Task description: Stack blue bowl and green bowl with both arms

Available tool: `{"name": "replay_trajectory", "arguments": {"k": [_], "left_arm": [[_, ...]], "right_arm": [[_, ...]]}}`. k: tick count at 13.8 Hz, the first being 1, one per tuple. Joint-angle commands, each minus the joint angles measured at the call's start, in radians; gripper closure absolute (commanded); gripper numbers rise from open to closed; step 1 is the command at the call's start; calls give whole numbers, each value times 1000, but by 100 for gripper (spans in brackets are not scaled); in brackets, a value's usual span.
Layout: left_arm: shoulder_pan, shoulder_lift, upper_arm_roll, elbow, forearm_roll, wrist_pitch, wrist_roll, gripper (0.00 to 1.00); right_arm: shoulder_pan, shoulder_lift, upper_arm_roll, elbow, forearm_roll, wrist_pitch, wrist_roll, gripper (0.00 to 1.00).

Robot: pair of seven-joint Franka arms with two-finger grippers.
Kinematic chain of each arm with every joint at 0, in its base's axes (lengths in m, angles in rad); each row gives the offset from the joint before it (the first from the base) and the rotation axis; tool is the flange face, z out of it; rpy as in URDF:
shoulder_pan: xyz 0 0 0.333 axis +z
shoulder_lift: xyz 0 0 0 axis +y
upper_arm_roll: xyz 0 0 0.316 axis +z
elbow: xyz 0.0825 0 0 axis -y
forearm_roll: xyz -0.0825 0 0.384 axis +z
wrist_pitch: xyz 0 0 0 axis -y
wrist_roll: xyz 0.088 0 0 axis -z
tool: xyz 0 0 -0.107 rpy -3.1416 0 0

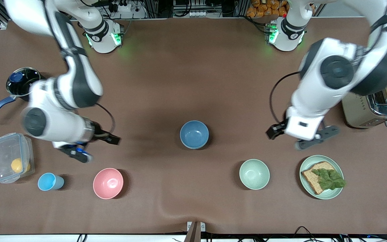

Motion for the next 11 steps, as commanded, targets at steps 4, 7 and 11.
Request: {"name": "replay_trajectory", "arguments": {"k": [4,7,11], "left_arm": [[69,-123,31,-43,-56,-100,253,0],[67,-173,127,-45,-115,-160,442,0],[58,-255,265,-64,-186,-227,652,0]], "right_arm": [[-110,-245,24,-54,-154,-164,-378,0],[-176,-337,28,-53,-162,-221,-614,0],[-202,-393,29,-50,-221,-229,-709,0]]}}
